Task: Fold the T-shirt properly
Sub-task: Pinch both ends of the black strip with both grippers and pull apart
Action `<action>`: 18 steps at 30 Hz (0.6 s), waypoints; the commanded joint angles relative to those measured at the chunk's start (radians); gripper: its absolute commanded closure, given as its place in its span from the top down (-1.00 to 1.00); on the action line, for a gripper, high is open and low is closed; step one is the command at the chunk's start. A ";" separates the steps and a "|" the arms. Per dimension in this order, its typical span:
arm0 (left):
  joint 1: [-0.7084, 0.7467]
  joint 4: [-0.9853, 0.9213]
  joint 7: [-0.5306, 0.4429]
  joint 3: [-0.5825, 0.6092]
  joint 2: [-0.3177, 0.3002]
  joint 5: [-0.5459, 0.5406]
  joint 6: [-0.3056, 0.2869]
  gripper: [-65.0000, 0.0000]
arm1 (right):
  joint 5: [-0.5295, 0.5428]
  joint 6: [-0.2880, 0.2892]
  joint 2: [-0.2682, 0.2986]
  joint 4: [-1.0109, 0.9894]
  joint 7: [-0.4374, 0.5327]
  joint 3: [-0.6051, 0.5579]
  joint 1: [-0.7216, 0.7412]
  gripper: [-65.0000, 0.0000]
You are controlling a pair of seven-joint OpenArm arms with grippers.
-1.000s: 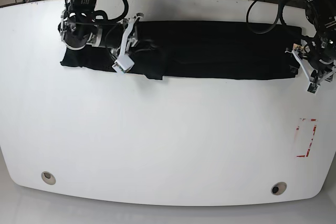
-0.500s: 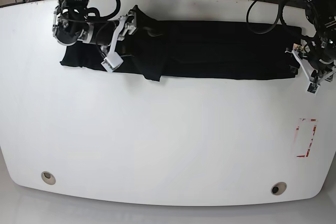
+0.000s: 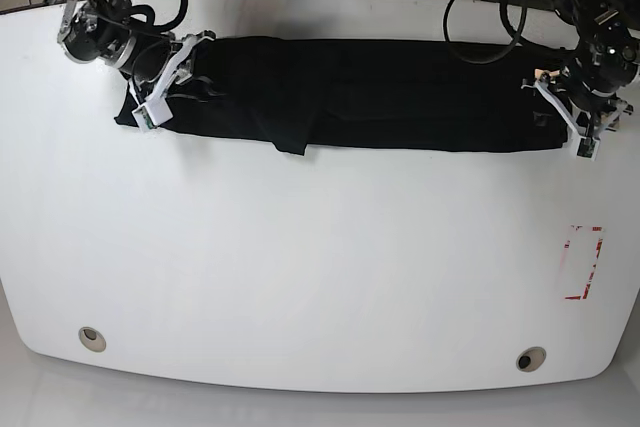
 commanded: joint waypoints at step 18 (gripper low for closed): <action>0.019 -0.183 -0.304 0.057 0.035 0.103 -0.001 -0.65 | -0.817 0.001 -0.163 -0.052 0.485 -0.108 -0.003 -0.87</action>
